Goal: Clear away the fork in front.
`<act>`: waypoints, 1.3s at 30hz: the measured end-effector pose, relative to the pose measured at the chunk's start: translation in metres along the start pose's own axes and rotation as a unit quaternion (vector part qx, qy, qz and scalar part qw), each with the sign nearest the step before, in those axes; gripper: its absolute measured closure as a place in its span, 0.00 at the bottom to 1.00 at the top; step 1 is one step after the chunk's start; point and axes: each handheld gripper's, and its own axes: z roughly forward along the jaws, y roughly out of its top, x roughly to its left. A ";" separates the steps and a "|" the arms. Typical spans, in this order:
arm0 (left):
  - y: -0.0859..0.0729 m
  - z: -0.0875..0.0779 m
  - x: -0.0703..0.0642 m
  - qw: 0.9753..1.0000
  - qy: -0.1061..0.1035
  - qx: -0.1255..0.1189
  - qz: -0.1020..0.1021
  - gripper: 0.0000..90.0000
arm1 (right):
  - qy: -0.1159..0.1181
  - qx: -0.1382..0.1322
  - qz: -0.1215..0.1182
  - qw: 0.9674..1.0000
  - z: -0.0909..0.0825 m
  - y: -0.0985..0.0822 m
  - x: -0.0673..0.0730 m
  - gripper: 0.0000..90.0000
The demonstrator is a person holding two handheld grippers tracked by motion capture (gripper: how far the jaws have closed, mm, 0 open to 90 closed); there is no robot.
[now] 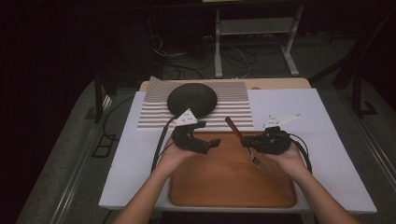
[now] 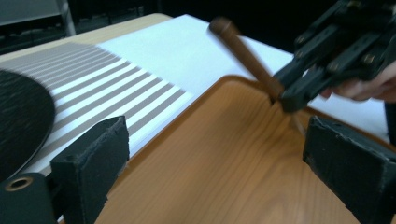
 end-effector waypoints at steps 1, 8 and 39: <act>0.001 0.001 -0.002 1.000 -0.002 -0.005 0.000 0.12 | 0.002 0.000 -0.002 1.000 0.002 0.000 0.002 0.85; 0.004 0.007 -0.010 1.000 -0.020 -0.009 -0.007 0.22 | 0.012 -0.004 -0.017 1.000 0.010 0.003 0.012 0.85; 0.003 0.007 -0.016 0.997 -0.043 -0.037 -0.053 0.77 | 0.017 -0.029 -0.040 0.999 0.028 0.015 0.037 0.86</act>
